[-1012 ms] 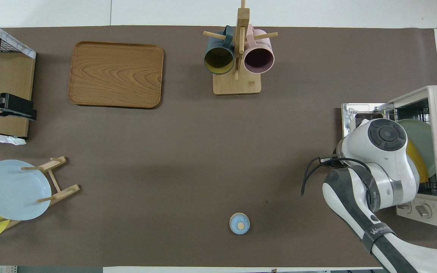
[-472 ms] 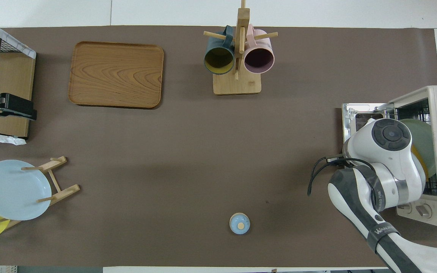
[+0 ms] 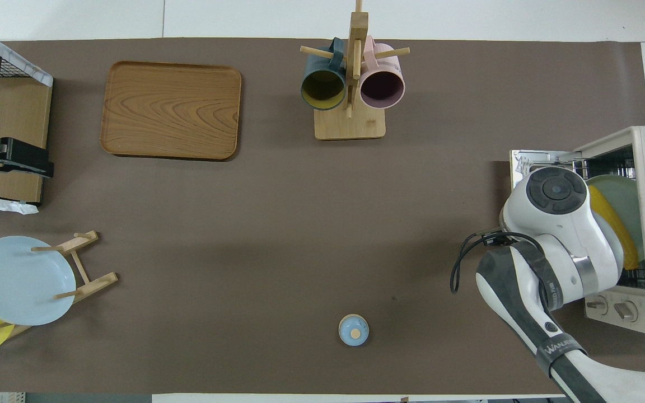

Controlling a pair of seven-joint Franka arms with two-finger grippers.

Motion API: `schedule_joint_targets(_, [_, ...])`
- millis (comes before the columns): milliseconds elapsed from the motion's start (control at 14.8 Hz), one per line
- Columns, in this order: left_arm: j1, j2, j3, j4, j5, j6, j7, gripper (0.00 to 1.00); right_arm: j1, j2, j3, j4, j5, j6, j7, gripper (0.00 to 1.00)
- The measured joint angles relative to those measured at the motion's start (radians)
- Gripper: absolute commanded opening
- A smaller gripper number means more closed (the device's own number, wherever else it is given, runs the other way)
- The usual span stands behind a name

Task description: Put corn in oven

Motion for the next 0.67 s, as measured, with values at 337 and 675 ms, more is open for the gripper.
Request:
schedule_joint_targets(337, [0.000, 0.000, 0.000, 0.000, 0.000, 0.000, 0.000, 1.00, -0.087, -0.074, -0.020, 0.092, -0.022, -0.139, -0.187, 0.00])
schedule_joint_targets(675, [0.000, 0.000, 0.000, 0.000, 0.000, 0.000, 0.000, 1.00, -0.204, -0.102, -0.028, 0.116, -0.041, -0.137, -0.338, 0.00])
